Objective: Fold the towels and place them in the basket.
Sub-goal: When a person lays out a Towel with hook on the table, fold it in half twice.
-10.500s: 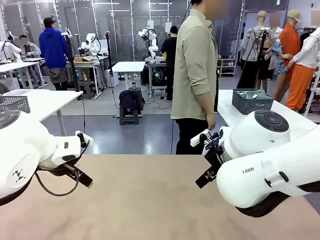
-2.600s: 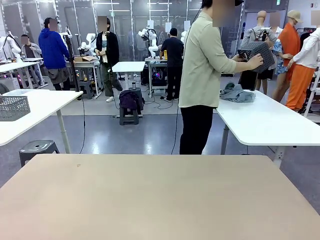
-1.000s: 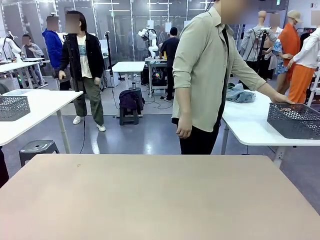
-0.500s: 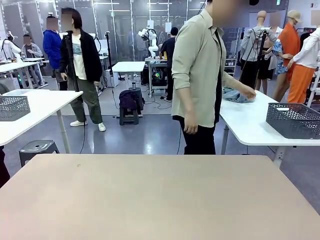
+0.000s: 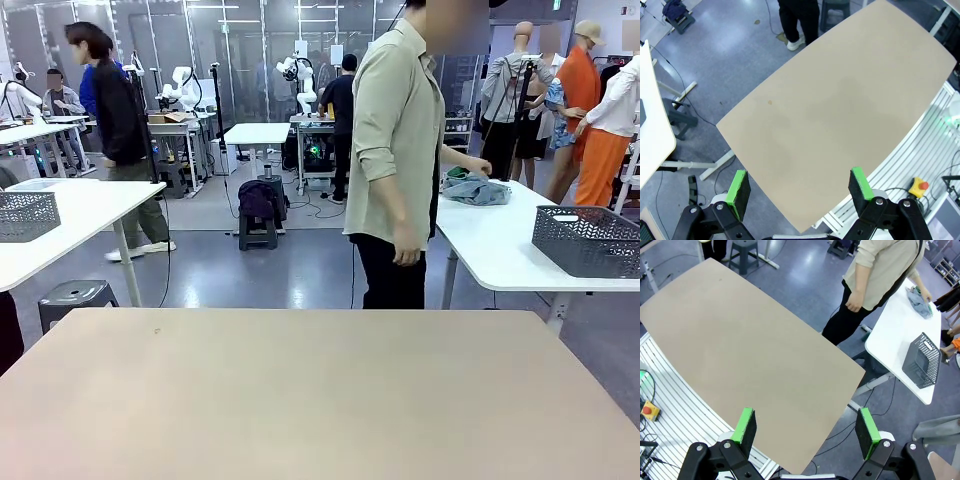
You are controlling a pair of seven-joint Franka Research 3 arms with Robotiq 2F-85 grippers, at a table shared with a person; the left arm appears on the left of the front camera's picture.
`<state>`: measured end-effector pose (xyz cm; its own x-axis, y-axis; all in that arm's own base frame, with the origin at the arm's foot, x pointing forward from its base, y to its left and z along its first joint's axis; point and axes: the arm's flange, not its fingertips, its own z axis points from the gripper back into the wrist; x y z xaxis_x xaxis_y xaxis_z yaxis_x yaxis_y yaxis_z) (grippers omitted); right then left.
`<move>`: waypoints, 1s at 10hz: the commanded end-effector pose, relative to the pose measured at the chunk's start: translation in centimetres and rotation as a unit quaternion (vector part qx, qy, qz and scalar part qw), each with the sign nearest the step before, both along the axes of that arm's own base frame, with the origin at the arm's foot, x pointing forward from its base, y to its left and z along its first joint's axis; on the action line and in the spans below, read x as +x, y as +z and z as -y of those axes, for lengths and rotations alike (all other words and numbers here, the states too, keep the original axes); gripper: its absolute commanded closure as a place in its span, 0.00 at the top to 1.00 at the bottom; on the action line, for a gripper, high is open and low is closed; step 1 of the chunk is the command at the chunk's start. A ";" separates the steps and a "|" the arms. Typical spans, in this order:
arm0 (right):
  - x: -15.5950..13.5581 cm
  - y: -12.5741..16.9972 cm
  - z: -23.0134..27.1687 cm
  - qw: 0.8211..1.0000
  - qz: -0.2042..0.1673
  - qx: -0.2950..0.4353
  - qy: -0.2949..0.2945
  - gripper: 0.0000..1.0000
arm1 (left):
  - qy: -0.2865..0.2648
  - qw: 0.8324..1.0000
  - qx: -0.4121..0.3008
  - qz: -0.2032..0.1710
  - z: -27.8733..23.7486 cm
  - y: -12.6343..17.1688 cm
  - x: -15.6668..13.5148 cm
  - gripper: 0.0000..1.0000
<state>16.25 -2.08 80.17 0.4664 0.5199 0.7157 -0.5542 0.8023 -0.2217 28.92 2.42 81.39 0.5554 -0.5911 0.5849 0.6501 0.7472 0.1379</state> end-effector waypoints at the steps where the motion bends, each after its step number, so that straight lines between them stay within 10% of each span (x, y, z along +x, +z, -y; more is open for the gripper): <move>1: 0.0 0.0 0.0 1.000 0.001 0.002 0.000 1.00 | 0.000 1.000 0.000 0.001 0.0 0.0 0.0 1.00; 10: 0.0 0.0 0.0 1.000 0.001 0.002 0.000 1.00 | 0.000 1.000 0.000 0.001 0.0 0.0 0.0 1.00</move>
<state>16.25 -2.08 80.17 0.4664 0.5199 0.7157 -0.5542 0.8023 -0.2217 28.92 2.42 81.39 0.5555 -0.5911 0.5849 0.6501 0.7473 0.1379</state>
